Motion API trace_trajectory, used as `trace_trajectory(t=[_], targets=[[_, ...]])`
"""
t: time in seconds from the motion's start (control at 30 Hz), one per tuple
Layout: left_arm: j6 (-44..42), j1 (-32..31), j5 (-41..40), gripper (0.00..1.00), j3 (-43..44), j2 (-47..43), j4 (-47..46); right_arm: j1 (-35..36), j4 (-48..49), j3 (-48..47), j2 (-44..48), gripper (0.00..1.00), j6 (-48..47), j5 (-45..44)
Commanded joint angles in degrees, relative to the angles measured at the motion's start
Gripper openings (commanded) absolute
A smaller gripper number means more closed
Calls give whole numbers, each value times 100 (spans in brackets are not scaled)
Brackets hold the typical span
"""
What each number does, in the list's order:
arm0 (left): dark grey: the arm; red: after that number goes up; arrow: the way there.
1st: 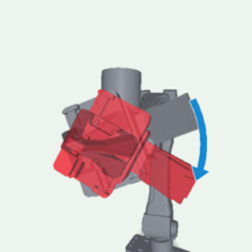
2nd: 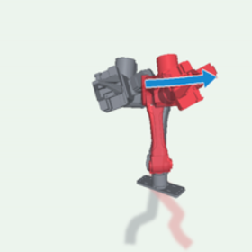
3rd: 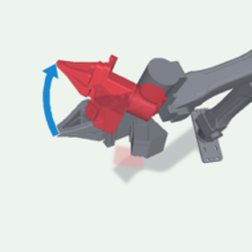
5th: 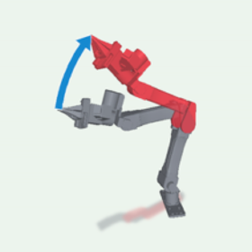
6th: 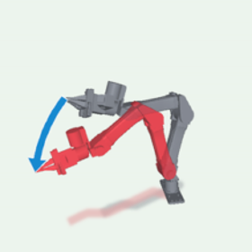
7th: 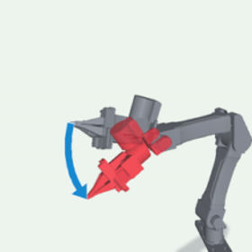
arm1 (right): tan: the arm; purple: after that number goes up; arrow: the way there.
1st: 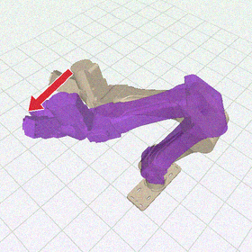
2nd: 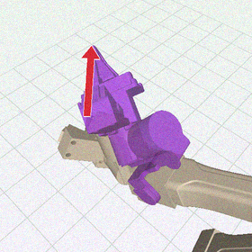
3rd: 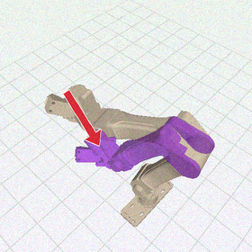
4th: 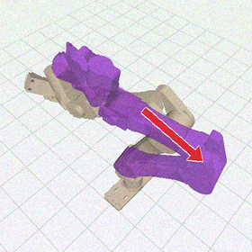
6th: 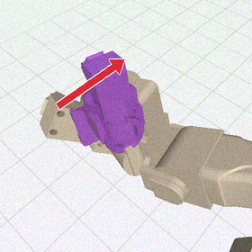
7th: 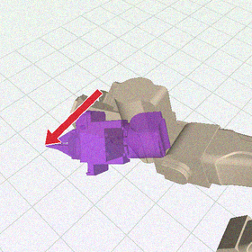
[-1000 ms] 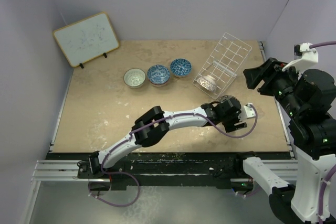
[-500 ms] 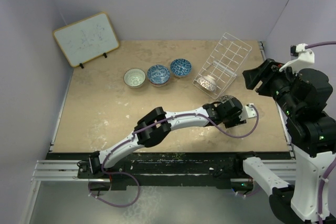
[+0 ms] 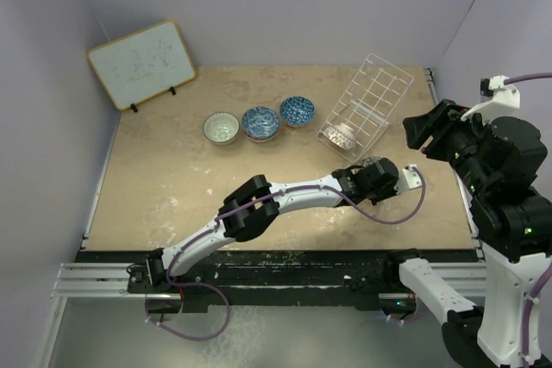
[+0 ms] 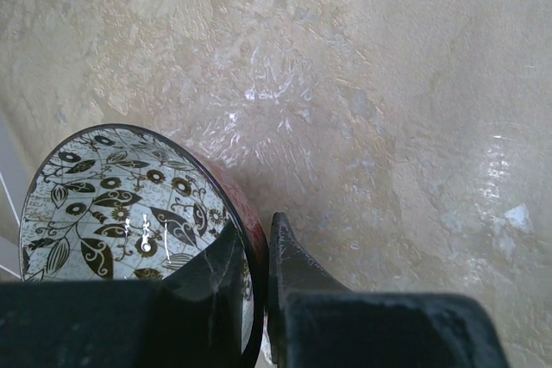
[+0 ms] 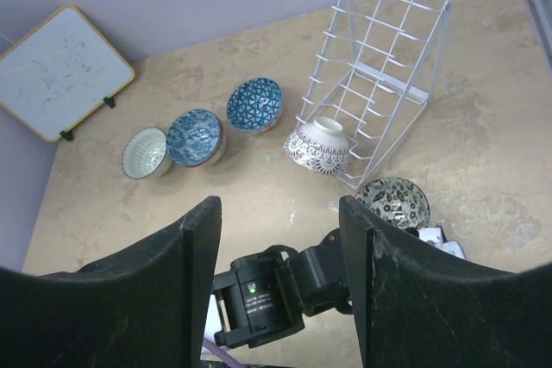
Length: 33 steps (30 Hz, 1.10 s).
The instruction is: Load the bowls into the dish rack
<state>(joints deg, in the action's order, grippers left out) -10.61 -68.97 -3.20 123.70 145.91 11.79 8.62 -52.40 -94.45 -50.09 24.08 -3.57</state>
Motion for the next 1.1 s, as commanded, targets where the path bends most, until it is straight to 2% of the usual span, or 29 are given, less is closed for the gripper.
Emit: trace_trajectory(t=[0.0,0.27,0.5,0.7,0.9,1.07], targets=[[726,-22,299,0,-338,-632,-317,22,230,-37,88,59,45,-100],[2277,140,920,0,-1355,-1572,-1691,17,158,-79,115,58,36,-92],[4124,610,1288,0,-2787,-2436,-3750,21,113,-167,131,57,3,-46],[5565,1040,1142,0,-3799,-3057,-5446,21,90,-202,91,57,-64,56],[7027,1408,863,0,-4082,-3017,-6921,19,81,-212,124,57,-126,121],[7943,1511,572,0,-3656,-2505,-7705,25,37,-170,171,57,-161,124]])
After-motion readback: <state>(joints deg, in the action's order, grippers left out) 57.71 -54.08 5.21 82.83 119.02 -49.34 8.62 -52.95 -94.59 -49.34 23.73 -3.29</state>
